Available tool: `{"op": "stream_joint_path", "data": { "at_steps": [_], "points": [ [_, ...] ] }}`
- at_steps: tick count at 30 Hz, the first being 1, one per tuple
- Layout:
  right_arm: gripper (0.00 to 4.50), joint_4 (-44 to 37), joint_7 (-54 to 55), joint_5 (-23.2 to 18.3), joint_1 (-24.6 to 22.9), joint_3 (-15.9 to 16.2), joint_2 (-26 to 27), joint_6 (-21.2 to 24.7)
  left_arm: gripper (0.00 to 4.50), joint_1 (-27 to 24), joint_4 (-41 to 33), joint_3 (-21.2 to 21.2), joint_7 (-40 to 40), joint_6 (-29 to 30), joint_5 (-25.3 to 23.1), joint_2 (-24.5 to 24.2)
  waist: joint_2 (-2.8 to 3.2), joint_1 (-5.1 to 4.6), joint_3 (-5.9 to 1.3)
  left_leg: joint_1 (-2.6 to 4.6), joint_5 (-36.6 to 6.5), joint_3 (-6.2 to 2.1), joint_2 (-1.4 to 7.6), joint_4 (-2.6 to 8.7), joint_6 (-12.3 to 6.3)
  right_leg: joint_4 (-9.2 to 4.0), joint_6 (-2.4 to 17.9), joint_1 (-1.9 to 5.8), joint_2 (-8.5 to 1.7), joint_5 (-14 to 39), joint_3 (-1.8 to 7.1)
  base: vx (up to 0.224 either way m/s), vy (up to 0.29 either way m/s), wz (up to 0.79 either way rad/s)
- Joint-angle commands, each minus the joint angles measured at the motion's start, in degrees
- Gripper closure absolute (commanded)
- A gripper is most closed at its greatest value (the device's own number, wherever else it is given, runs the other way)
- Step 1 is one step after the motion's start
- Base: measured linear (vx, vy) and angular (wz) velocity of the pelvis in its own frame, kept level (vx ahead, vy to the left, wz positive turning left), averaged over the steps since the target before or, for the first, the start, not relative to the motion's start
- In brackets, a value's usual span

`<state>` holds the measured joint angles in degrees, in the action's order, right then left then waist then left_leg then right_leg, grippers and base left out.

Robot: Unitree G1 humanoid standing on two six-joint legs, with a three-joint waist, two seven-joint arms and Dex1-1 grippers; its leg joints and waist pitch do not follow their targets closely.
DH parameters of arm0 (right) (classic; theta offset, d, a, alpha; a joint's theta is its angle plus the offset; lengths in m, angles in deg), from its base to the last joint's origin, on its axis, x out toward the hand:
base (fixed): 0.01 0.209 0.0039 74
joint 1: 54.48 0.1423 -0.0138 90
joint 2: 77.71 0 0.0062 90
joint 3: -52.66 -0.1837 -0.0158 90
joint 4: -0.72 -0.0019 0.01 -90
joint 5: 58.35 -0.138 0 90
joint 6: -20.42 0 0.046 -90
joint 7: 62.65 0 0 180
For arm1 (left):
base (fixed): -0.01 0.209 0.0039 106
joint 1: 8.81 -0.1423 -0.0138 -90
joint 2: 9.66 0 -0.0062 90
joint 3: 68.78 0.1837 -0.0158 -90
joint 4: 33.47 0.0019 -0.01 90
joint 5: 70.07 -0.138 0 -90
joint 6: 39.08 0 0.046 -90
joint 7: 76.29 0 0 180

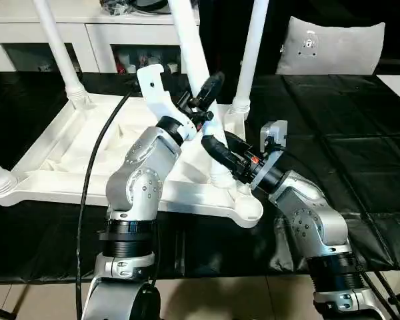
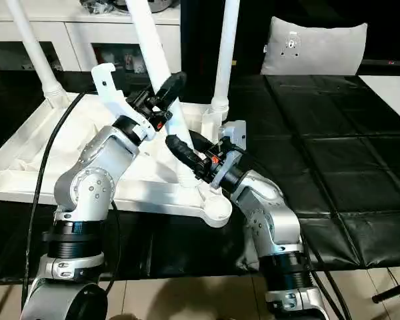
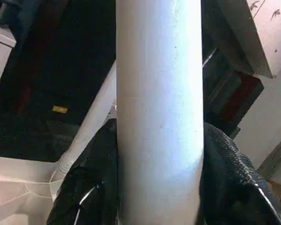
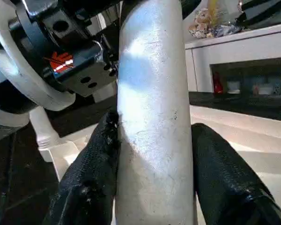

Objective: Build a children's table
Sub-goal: Pick table leg

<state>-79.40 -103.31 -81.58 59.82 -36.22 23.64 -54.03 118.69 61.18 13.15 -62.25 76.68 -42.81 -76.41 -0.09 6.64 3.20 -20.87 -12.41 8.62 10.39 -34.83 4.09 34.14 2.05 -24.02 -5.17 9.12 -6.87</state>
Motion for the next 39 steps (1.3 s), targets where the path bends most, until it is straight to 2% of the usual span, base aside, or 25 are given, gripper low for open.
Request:
{"op": "stream_joint_path", "data": {
  "at_steps": [1,2,3,5,7,10,12,13,14,17,21,22,26,29,34,39],
  "points": [
    [2.29,1.5,2.1,0.7,0.8,-0.8,-0.4,0.5,2.66,0.7,0.8,1.1,-0.8,-0.2,-1.1,-0.1,-0.67,0.22,-4.36,-0.42,-0.3,-0.17,2.23,3.64,-4.88,-3.54,7.3,4.46,-3.72,11.5,3.24,0.000,0.000,0.00],
    [2.29,1.9,2.5,0.7,1.0,-1.1,-0.4,0.8,2.66,0.7,0.8,1.1,-0.7,-0.2,-1.2,-0.2,-0.66,0.23,-4.38,-0.40,-0.2,-0.18,2.23,3.63,-4.89,-3.55,7.3,4.45,-3.72,11.4,3.25,0.000,0.000,0.00],
    [1.94,2.6,3.3,0.1,1.4,-2.0,-0.3,1.5,2.67,0.7,0.9,1.2,-0.6,-0.3,-1.3,-0.3,-0.68,0.22,-4.39,-0.46,-0.2,-0.19,2.23,3.61,-4.91,-3.52,7.3,4.48,-3.71,11.3,3.23,0.000,0.000,0.00],
    [1.91,2.9,2.4,-0.3,1.7,-2.4,-1.0,2.0,2.67,0.9,1.0,1.5,-0.3,-0.2,-1.7,-1.0,-0.69,0.21,-4.45,-0.35,0.3,-0.24,2.35,3.60,-5.02,-3.39,7.5,4.40,-3.77,10.9,3.27,0.000,0.000,0.00],
    [1.60,2.7,1.5,0.7,1.7,-1.7,-1.9,1.2,2.69,1.0,1.1,1.9,0.2,-0.1,-2.2,-1.8,-0.64,0.30,-4.49,-0.35,0.9,-0.20,2.31,3.49,-5.12,-3.22,7.7,4.41,-3.72,9.9,3.29,0.000,0.000,0.00],
    [1.48,2.1,-0.2,1.7,1.6,-1.0,-4.5,1.4,2.69,1.4,1.5,2.5,1.9,0.0,-2.6,-3.5,-0.72,0.37,-4.49,-0.33,1.3,-0.19,2.29,3.47,-5.51,-3.14,7.9,4.45,-3.70,9.3,3.28,0.000,0.000,0.00],
    [1.33,1.7,-2.4,2.3,1.5,-0.5,-6.5,0.2,2.69,1.5,1.7,3.1,3.6,0.3,-2.6,-4.7,-0.74,0.45,-4.47,-0.37,1.1,-0.15,2.20,3.39,-5.68,-3.14,7.7,4.52,-3.64,9.7,3.25,0.000,0.000,0.00],
    [1.22,2.1,-3.3,2.3,1.6,-1.2,-7.0,-2.0,2.69,1.5,1.8,3.4,4.6,0.5,-2.6,-5.4,-0.80,0.44,-4.45,-0.43,0.8,-0.07,2.16,3.37,-5.71,-3.25,7.6,4.50,-3.72,10.0,3.27,0.000,0.000,0.00],
    [1.08,2.7,-4.0,1.7,2.2,-1.8,-7.7,-1.5,2.69,1.4,1.8,3.8,5.7,0.9,-2.5,-6.1,-0.80,0.50,-4.48,-0.44,0.5,-0.10,2.20,3.38,-5.57,-3.22,7.4,4.53,-3.84,10.6,3.25,0.000,0.000,0.00],
    [1.07,3.3,-7.7,-1.3,3.6,-2.6,-11.0,5.0,2.69,1.1,1.4,4.6,8.3,2.0,-1.5,-7.9,-0.69,0.34,-4.49,-0.29,0.7,-0.17,2.13,3.39,-5.68,-3.20,8.0,4.59,-3.53,10.7,3.18,0.000,0.000,0.00],
    [1.07,3.4,-8.9,-1.9,3.9,-2.5,-12.0,6.4,2.69,1.1,1.2,4.6,9.1,2.4,-1.0,-8.3,-0.75,0.46,-4.56,-0.45,1.2,-0.13,2.17,3.20,-6.26,-3.06,8.9,4.61,-3.72,9.8,3.14,0.000,0.000,0.00],
    [1.07,3.5,-10.5,-2.2,4.2,-2.0,-13.1,6.8,2.69,1.1,0.9,4.8,10.3,3.1,-0.4,-8.8,-0.63,0.44,-4.62,-0.42,1.3,-0.13,2.14,3.13,-6.27,-2.99,9.0,4.58,-3.68,9.7,3.12,0.000,0.000,0.00],
    [1.07,4.3,-20.3,-2.9,5.2,1.1,-18.3,9.2,2.69,1.1,-1.4,6.1,16.8,6.3,2.9,-11.3,-0.83,0.70,-4.60,-0.33,0.7,-0.07,2.20,3.01,-6.71,-2.84,10.0,4.65,-3.60,10.0,3.07,0.000,0.000,0.00],
    [1.07,4.1,-24.5,-3.7,5.5,2.1,-19.6,11.1,2.69,1.1,-3.4,6.5,19.8,8.3,5.3,-11.9,-0.81,0.94,-4.48,-0.31,0.1,-0.05,2.36,3.03,-6.63,-2.99,10.4,4.55,-3.80,11.0,3.15,0.000,0.000,0.00],
    [1.07,3.3,-28.7,-4.9,5.6,3.6,-20.1,11.7,2.70,0.1,-7.5,7.3,23.4,11.1,10.0,-11.7,-0.97,0.97,-4.35,-0.45,-1.0,-0.05,2.36,3.11,-5.83,-3.28,9.7,4.54,-3.75,13.8,3.09,0.000,0.000,0.00],
    [1.07,2.2,-31.5,-6.3,5.5,4.7,-19.5,12.9,2.70,-1.4,-9.9,9.8,26.1,12.1,10.9,-12.1,-0.87,1.02,-4.32,-0.28,-1.6,-0.09,2.48,3.17,-5.31,-3.51,8.5,4.30,-3.64,15.7,3.09,0.000,0.000,0.00]
  ]
}}
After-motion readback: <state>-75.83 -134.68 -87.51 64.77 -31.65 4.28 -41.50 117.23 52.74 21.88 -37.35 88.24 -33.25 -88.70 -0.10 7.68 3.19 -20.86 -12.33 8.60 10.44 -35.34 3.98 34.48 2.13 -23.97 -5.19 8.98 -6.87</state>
